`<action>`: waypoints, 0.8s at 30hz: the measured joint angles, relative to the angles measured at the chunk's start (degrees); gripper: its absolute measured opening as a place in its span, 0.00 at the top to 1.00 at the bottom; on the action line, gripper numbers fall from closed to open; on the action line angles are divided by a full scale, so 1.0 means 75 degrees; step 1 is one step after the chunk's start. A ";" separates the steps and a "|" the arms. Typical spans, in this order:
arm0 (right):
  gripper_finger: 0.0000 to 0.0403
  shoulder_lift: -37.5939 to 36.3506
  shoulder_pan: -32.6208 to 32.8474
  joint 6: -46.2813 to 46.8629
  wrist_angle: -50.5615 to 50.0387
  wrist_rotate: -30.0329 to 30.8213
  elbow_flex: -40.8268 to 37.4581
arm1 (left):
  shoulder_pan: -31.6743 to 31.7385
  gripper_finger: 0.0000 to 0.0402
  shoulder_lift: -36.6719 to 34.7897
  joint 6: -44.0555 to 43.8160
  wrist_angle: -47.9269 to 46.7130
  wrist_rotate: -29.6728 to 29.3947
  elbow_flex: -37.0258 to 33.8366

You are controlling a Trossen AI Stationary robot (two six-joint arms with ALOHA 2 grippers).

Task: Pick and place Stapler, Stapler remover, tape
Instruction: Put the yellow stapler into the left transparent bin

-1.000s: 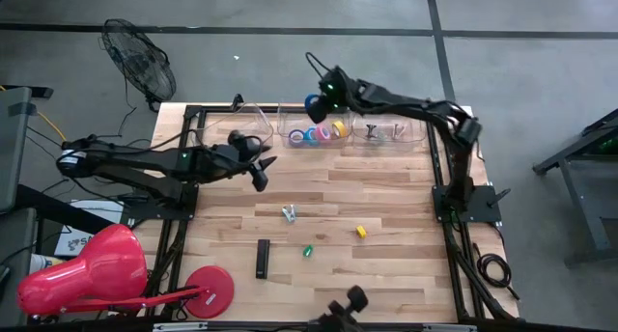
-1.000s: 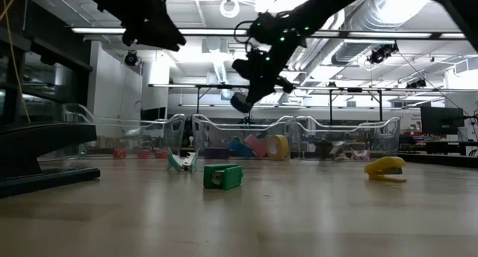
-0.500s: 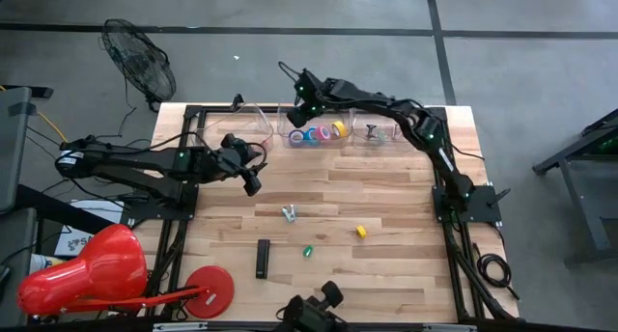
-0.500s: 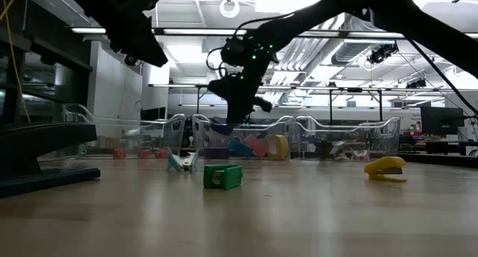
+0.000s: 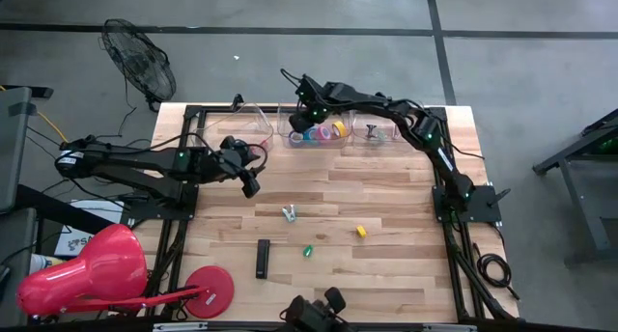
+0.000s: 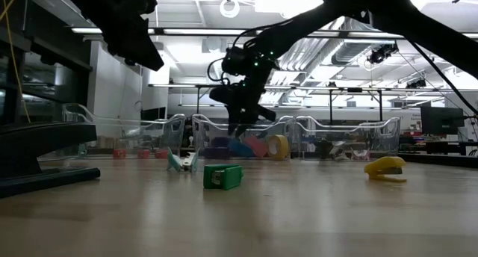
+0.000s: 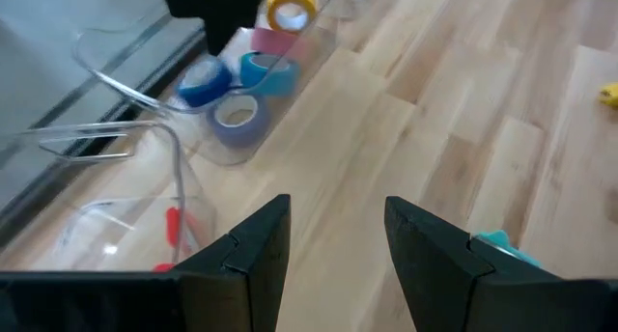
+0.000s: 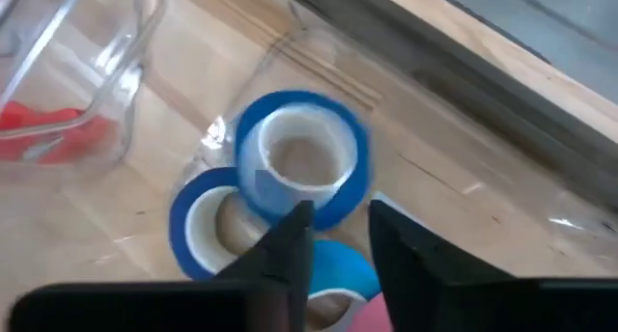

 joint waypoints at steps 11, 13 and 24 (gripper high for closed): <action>0.50 -0.0708 -0.0134 -0.0177 -0.0856 -0.0342 0.0003 | -0.0006 0.58 0.0000 -0.0026 -0.0001 0.0503 0.0000; 0.50 -0.1027 -0.0140 -0.0395 -0.1350 -0.0267 0.0003 | -0.0004 0.58 0.0000 -0.0026 0.0000 0.0503 0.0000; 0.52 -0.2775 0.0707 -0.1574 -0.4529 0.0739 -0.0006 | -0.0006 0.58 0.0003 -0.0015 0.0006 0.0506 0.0000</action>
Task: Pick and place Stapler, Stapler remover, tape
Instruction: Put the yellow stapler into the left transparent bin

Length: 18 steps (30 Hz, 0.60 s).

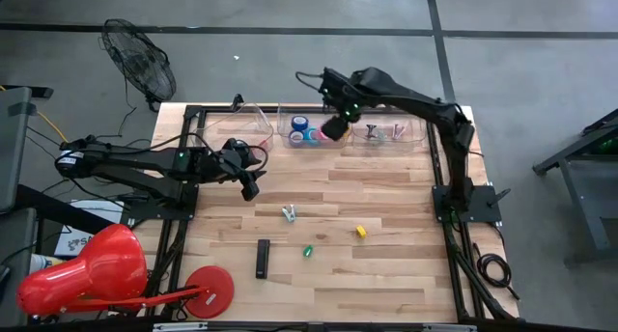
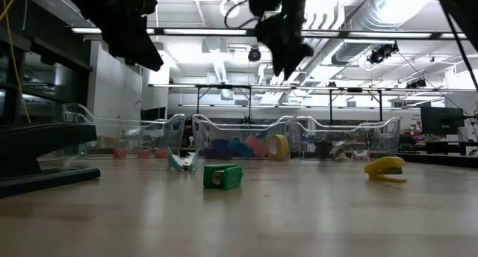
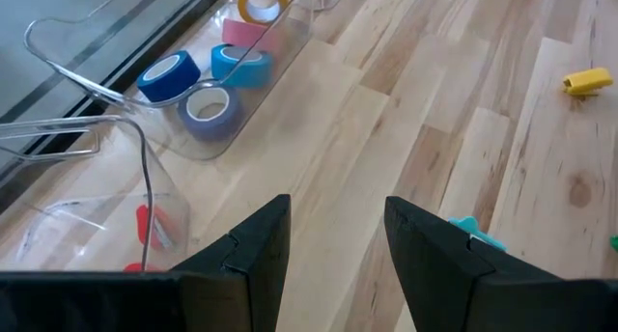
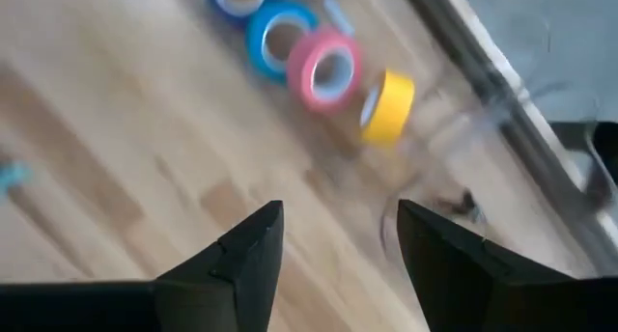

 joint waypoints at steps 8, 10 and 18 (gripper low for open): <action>0.52 -0.1214 0.1096 0.0424 0.0101 0.0015 -0.1953 | 0.0000 0.58 0.0000 0.0012 -0.0092 0.0003 0.0000; 0.52 -0.1563 0.1340 0.1002 0.0395 -0.0218 -0.2721 | 0.0000 0.58 0.0000 -0.0004 -0.0179 0.0006 0.0000; 0.52 -0.2566 0.2489 0.4032 0.1273 -0.0856 -0.4895 | 0.0000 0.58 0.0000 -0.0009 -0.0201 0.0079 0.0000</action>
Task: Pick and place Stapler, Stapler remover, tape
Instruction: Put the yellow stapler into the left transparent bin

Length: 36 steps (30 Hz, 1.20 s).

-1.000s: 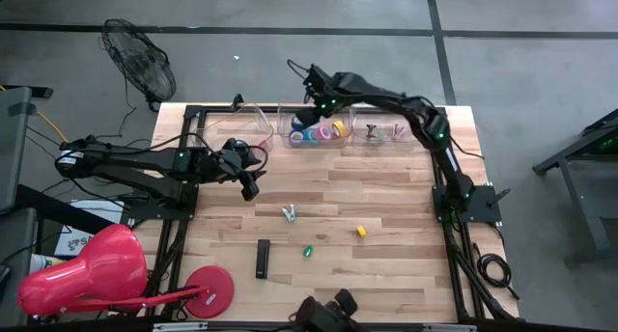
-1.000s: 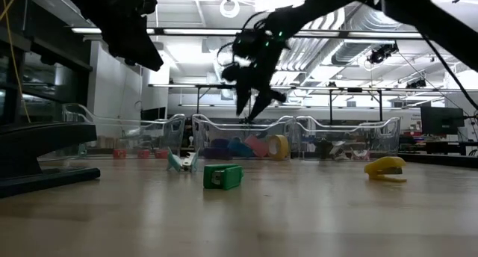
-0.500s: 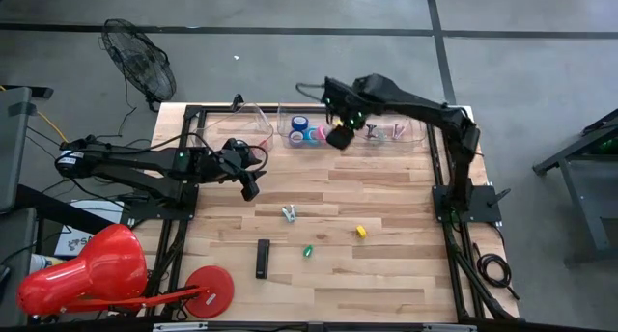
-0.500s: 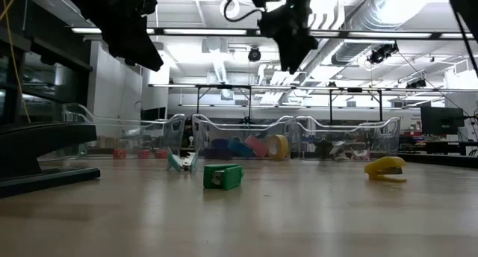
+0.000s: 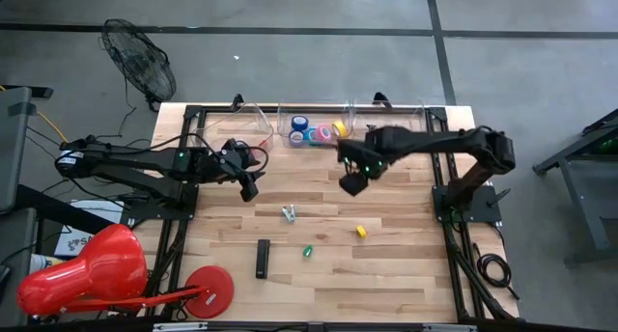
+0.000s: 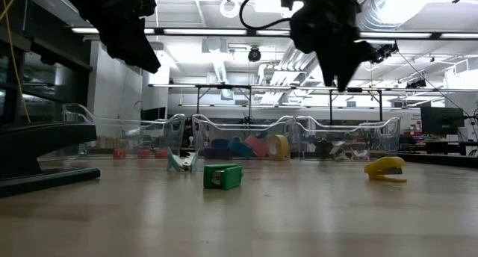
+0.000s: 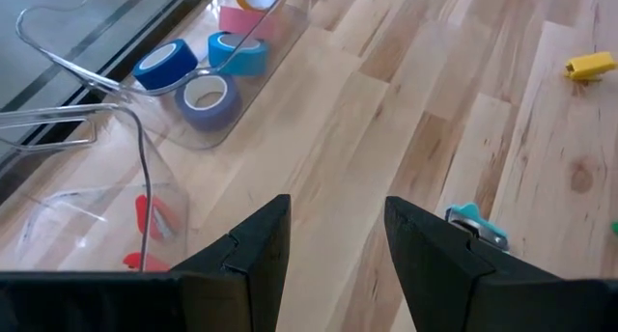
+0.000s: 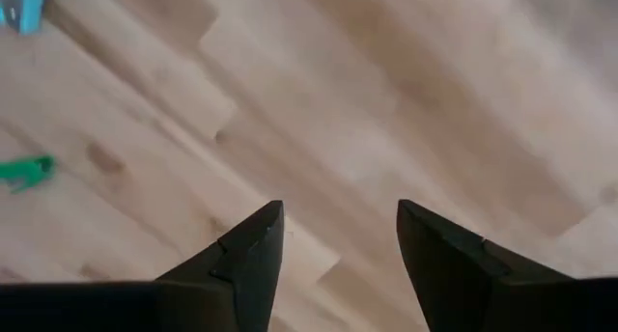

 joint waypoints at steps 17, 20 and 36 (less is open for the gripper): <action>0.52 -0.0073 0.1869 0.3101 0.2932 -0.0810 -0.2555 | 0.0000 0.58 0.0000 -0.0003 0.0003 0.0096 0.0000; 0.52 -0.0073 0.2075 0.3381 0.3411 -0.0819 -0.2848 | 0.0001 0.58 0.0000 -0.0003 0.0001 0.0100 0.0000; 0.52 0.0150 0.3159 0.4125 0.4474 0.0233 -0.3317 | 0.0000 0.58 0.0003 -0.0006 -0.0106 0.0295 0.0003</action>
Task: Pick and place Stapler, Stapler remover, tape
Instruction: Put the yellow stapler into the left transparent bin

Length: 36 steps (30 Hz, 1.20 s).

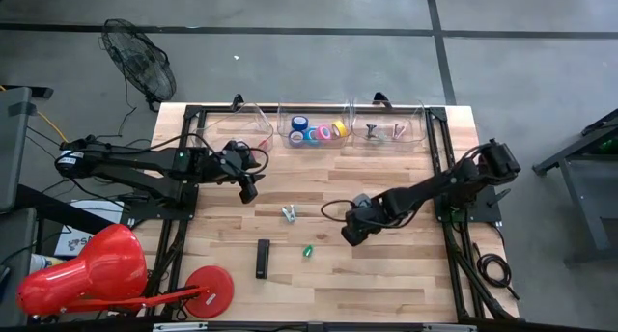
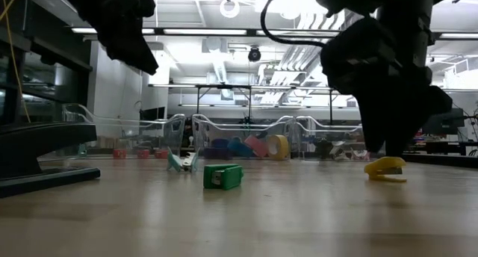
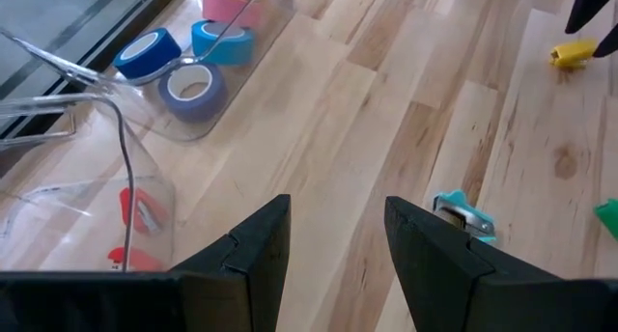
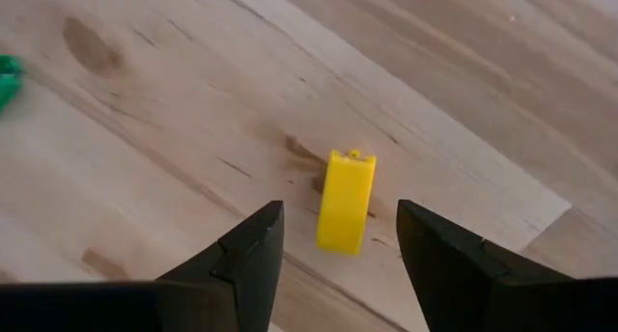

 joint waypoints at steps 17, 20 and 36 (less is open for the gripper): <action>0.61 0.0651 0.0409 0.0717 0.0032 0.0095 0.0008 | 0.0001 0.58 0.0000 0.0039 -0.0092 -0.0001 0.0000; 0.67 0.0651 0.0325 0.0569 0.0043 -0.0019 0.0000 | 0.0003 0.58 0.0000 0.0044 -0.0095 -0.0009 0.0000; 0.84 0.0651 0.0058 -0.0515 0.0340 -0.0764 0.0000 | 0.0003 0.58 0.0000 0.0061 -0.0092 -0.0018 0.0000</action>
